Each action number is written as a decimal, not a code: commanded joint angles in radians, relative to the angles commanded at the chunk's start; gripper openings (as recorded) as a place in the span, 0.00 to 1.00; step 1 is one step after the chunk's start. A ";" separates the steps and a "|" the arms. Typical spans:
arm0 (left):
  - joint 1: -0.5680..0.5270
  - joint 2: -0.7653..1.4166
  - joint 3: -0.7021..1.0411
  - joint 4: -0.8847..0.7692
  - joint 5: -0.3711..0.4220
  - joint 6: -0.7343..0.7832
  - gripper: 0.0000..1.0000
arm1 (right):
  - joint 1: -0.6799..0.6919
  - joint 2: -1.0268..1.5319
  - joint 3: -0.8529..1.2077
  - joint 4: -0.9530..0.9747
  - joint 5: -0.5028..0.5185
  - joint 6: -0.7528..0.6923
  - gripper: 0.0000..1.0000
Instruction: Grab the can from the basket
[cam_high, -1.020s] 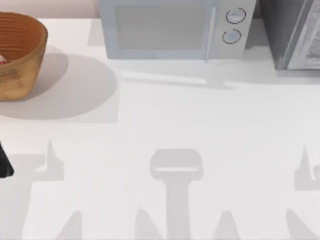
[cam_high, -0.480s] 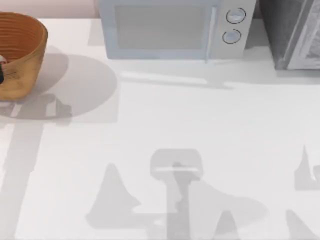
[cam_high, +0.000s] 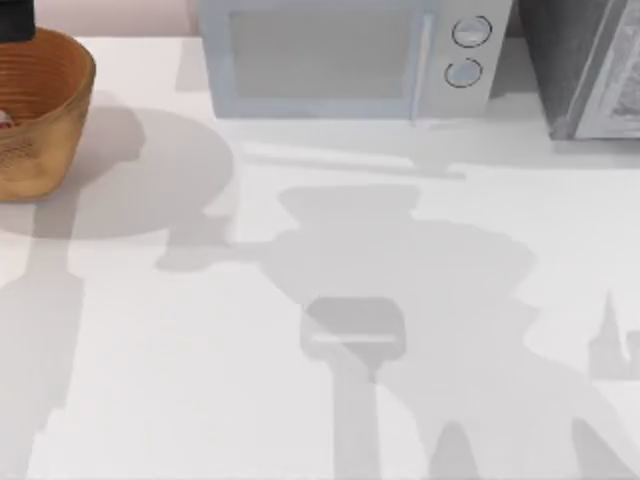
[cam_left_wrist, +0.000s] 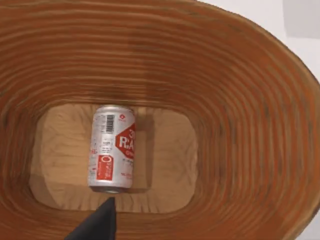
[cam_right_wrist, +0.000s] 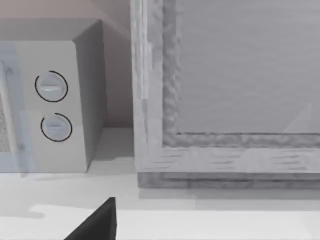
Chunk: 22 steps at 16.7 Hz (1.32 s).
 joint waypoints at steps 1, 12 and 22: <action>0.006 0.079 0.081 -0.045 0.003 0.006 1.00 | 0.000 0.000 0.000 0.000 0.000 0.000 1.00; 0.076 0.672 0.756 -0.493 0.003 0.126 1.00 | 0.000 0.000 0.000 0.000 0.000 0.000 1.00; 0.101 0.900 1.018 -0.689 0.002 0.186 1.00 | 0.000 0.000 0.000 0.000 0.000 0.000 1.00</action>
